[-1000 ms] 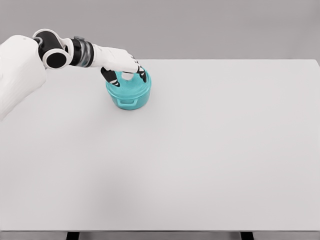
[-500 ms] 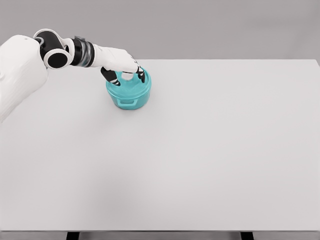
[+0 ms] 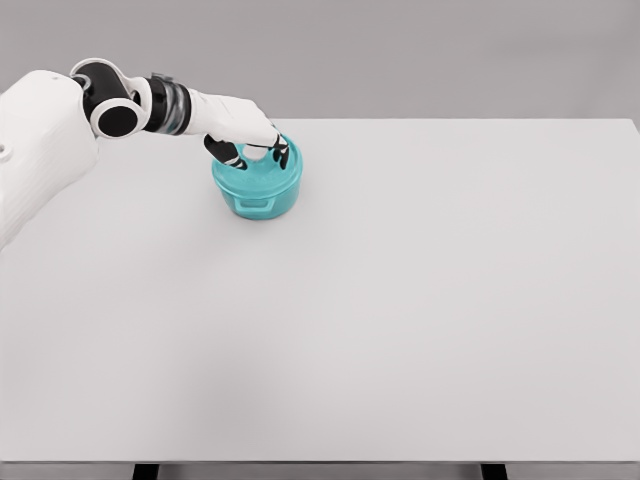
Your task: Open the lid of the pot with left arm
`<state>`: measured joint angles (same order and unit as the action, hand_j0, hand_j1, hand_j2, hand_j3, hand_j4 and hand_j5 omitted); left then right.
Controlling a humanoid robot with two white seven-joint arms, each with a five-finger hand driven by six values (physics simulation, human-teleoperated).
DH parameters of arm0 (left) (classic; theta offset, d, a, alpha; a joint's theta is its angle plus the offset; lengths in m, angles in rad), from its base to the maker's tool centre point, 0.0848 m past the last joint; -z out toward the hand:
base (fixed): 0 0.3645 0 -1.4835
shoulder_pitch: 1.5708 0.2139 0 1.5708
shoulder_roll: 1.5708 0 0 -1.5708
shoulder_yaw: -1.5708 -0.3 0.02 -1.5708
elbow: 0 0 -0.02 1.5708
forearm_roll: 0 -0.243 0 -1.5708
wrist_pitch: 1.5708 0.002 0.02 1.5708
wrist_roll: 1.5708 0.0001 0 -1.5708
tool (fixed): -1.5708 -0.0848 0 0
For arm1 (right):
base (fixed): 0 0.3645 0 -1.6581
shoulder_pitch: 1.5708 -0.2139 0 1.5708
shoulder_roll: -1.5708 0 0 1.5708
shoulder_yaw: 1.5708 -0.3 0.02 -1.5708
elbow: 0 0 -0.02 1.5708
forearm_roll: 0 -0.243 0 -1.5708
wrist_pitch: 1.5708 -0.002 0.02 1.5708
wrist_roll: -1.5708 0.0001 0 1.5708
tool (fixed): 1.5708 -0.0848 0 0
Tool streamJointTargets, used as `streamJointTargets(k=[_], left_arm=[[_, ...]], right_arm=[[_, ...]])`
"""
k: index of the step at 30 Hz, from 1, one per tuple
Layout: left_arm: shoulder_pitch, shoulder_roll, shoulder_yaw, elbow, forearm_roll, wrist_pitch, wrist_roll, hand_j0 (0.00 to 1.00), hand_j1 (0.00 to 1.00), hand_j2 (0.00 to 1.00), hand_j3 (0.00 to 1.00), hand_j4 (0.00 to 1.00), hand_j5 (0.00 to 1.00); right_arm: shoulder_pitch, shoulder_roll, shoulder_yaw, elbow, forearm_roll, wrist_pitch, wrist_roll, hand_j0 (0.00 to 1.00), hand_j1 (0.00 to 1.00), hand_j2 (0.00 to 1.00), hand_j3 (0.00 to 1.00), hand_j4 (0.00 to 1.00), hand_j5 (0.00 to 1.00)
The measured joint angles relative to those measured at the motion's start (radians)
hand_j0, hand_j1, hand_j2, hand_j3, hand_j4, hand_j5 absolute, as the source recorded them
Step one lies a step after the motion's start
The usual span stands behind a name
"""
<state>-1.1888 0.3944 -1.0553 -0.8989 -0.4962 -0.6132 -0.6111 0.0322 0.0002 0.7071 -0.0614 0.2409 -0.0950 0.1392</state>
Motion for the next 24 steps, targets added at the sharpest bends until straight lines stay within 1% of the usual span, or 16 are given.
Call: streamJointTargets(k=[1,3,9,13,15,18,24], left_arm=[[0.000,0.000,0.000,0.000,-0.001,0.000,0.000,0.59,0.59,0.59,0.59,0.59,0.59],[0.000,0.001,0.000,0.000,-0.001,0.000,0.000,0.54,0.54,0.54,0.54,0.54,0.54],[0.000,0.005,0.000,-0.001,-0.004,0.000,0.000,0.45,0.45,0.45,0.45,0.45,0.45],[0.000,0.007,0.000,-0.001,-0.003,0.000,0.000,0.44,0.44,0.44,0.44,0.44,0.44],[0.000,0.010,0.000,-0.001,-0.002,0.000,-0.001,0.41,0.41,0.41,0.41,0.41,0.41],[-0.005,0.017,0.000,-0.002,-0.002,0.000,0.000,0.41,0.41,0.41,0.41,0.41,0.41],[-0.023,0.080,0.002,-0.012,0.000,0.000,-0.001,0.38,0.38,0.38,0.38,0.38,0.38]], right_arm=[[0.000,0.000,0.000,0.000,0.000,0.000,0.000,1.00,1.00,1.00,1.00,1.00,1.00],[0.000,0.000,0.000,0.000,0.000,0.000,0.000,1.00,1.00,1.00,1.00,1.00,1.00],[0.000,0.000,0.000,0.000,0.000,0.000,0.000,1.00,1.00,1.00,1.00,1.00,1.00],[0.000,0.000,0.000,0.000,0.000,0.000,0.000,1.00,1.00,1.00,1.00,1.00,1.00],[0.000,0.000,0.000,0.000,0.000,0.000,0.000,1.00,1.00,1.00,1.00,1.00,1.00],[0.000,0.000,0.000,0.000,0.000,0.000,0.000,1.00,1.00,1.00,1.00,1.00,1.00],[0.000,0.000,0.000,0.000,0.000,0.000,0.000,1.00,1.00,1.00,1.00,1.00,1.00]])
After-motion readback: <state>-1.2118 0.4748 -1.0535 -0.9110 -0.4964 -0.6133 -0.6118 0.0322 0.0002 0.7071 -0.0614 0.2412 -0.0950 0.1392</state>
